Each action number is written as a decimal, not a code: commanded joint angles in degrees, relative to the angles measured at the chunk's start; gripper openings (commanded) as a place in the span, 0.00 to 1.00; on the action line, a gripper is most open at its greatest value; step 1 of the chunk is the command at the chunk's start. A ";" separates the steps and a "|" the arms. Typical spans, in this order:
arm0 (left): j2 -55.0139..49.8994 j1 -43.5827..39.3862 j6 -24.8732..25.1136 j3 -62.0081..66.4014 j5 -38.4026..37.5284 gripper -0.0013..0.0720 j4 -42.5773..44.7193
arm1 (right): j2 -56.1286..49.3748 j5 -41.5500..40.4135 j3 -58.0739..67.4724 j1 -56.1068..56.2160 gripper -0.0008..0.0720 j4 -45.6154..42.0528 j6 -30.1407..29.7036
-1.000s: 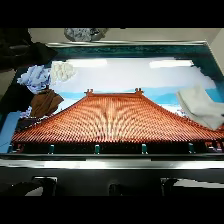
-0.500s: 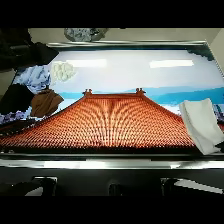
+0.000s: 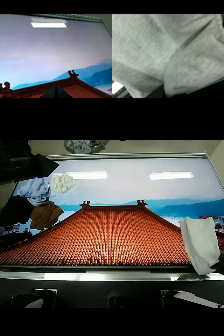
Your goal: Fold the shirts.
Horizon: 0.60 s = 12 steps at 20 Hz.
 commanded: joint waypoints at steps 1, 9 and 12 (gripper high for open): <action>0.46 0.00 0.00 0.35 0.02 0.05 -0.57 | 0.31 4.72 3.39 -0.04 0.57 -3.74 -3.67; -2.49 0.00 -1.18 13.64 -0.70 0.04 25.35 | 0.31 -16.13 55.52 14.27 0.81 -1.42 -11.32; -7.56 1.16 -9.18 13.51 -7.30 0.10 41.86 | 0.39 -17.18 57.66 33.40 0.81 -1.42 -13.51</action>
